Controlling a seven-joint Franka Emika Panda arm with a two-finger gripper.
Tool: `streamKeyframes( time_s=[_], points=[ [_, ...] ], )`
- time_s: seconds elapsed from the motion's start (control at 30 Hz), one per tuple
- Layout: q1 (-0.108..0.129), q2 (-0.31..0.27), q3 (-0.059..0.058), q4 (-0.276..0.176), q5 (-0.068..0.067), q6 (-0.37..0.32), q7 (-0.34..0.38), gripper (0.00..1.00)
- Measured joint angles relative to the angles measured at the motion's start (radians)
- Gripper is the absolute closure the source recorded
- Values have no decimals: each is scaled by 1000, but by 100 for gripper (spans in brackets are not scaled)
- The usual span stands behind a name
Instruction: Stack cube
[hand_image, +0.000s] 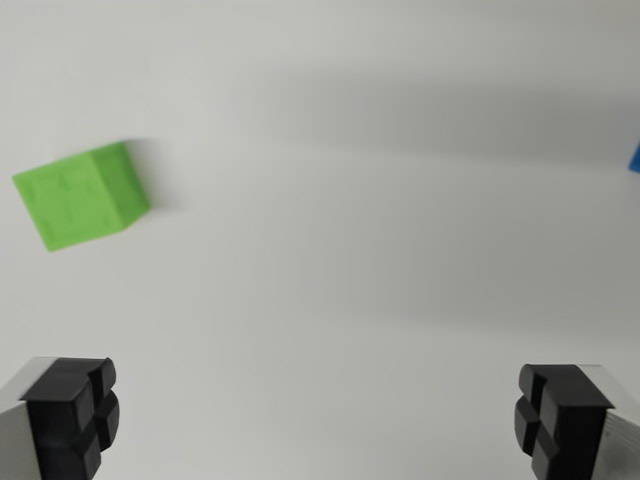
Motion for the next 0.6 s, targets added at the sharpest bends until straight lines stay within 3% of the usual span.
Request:
streamKeyframes(
  time_s=[0.6],
  points=[
    [58, 37, 38, -57, -9, 97, -2, 0]
  ],
)
